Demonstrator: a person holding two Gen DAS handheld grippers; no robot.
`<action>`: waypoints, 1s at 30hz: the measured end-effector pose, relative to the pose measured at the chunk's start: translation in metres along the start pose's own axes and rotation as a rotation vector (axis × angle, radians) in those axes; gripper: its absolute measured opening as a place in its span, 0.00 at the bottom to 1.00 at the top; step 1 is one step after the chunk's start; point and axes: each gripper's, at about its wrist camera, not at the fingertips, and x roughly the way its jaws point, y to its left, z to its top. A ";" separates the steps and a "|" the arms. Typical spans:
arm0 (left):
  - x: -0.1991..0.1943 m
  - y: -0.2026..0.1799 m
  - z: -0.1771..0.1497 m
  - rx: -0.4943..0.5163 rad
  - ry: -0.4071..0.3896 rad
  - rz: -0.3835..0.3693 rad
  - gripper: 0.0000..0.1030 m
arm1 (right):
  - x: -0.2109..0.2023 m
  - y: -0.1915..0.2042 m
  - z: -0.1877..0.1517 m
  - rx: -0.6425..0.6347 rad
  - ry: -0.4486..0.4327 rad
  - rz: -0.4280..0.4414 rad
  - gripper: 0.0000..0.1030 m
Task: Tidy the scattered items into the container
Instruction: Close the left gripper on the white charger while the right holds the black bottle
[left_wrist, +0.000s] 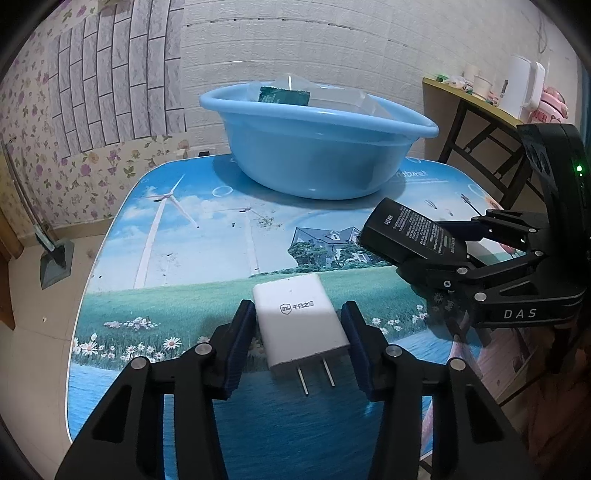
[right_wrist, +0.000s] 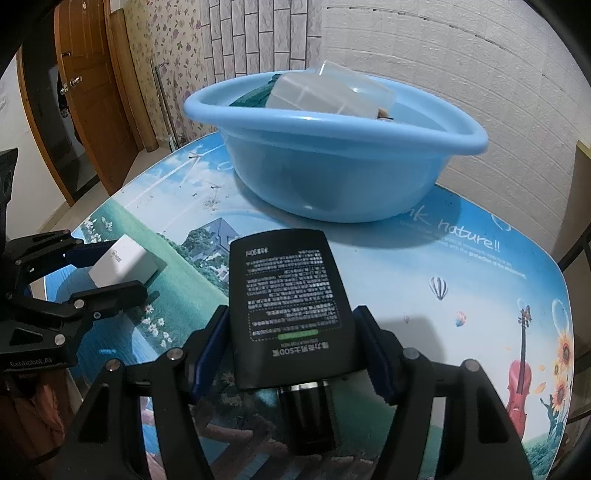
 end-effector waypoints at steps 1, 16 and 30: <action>-0.001 0.000 0.000 -0.001 -0.001 0.001 0.45 | 0.000 0.000 0.000 0.001 -0.002 0.004 0.63; 0.000 -0.005 -0.001 0.005 0.025 0.086 0.44 | 0.000 0.002 -0.002 -0.001 -0.003 -0.008 0.62; -0.002 -0.002 -0.002 -0.012 0.012 0.085 0.40 | 0.001 0.000 -0.002 0.017 -0.008 -0.010 0.62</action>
